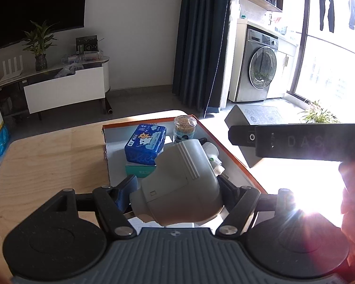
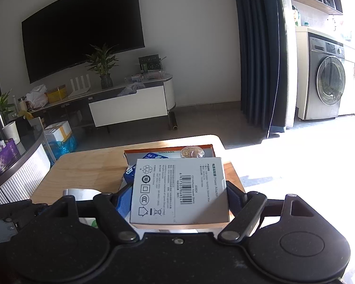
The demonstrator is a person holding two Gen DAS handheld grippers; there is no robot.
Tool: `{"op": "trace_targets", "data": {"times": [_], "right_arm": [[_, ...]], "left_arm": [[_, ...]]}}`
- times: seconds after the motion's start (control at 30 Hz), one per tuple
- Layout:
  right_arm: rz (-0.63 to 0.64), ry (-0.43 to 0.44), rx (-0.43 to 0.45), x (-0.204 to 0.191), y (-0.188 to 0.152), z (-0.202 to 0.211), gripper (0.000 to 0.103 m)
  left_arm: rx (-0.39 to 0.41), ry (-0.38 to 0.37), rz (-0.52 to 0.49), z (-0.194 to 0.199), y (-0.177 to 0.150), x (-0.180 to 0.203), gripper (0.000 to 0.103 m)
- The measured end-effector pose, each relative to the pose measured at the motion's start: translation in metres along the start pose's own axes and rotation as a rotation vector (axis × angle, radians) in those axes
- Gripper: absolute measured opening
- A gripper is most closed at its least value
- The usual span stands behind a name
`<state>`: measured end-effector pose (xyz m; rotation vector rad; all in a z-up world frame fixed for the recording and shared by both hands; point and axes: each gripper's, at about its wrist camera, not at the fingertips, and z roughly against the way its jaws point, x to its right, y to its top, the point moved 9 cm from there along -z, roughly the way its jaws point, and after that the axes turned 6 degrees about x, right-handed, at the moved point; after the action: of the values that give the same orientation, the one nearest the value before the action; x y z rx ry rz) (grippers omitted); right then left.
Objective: Organize rigid objects
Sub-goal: 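Carry the white heater and white box with both tools over the tray, then open both tools to release the heater and box into the tray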
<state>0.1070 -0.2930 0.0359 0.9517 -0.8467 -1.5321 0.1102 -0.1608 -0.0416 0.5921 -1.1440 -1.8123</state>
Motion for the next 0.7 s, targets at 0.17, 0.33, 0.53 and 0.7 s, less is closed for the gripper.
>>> {"op": "trace_targets", "data": {"times": [0.17,0.33,0.53,0.7], "right_arm": [[0.008,-0.005,-0.008,0.002,0.002,-0.008,0.092],[0.006,-0.01,-0.022,0.004,0.0,-0.019,0.092],[0.013,-0.009,-0.047,0.005,-0.002,-0.033,0.092],[0.019,-0.002,-0.064,0.006,-0.001,-0.048,0.093]], "left_arm": [[-0.007,-0.009,0.001,-0.004,0.001,0.002,0.074],[-0.018,-0.018,-0.001,-0.008,0.001,0.003,0.074],[-0.036,-0.027,-0.001,-0.017,0.0,0.003,0.074],[-0.05,-0.035,0.009,-0.024,-0.002,0.002,0.074]]}}
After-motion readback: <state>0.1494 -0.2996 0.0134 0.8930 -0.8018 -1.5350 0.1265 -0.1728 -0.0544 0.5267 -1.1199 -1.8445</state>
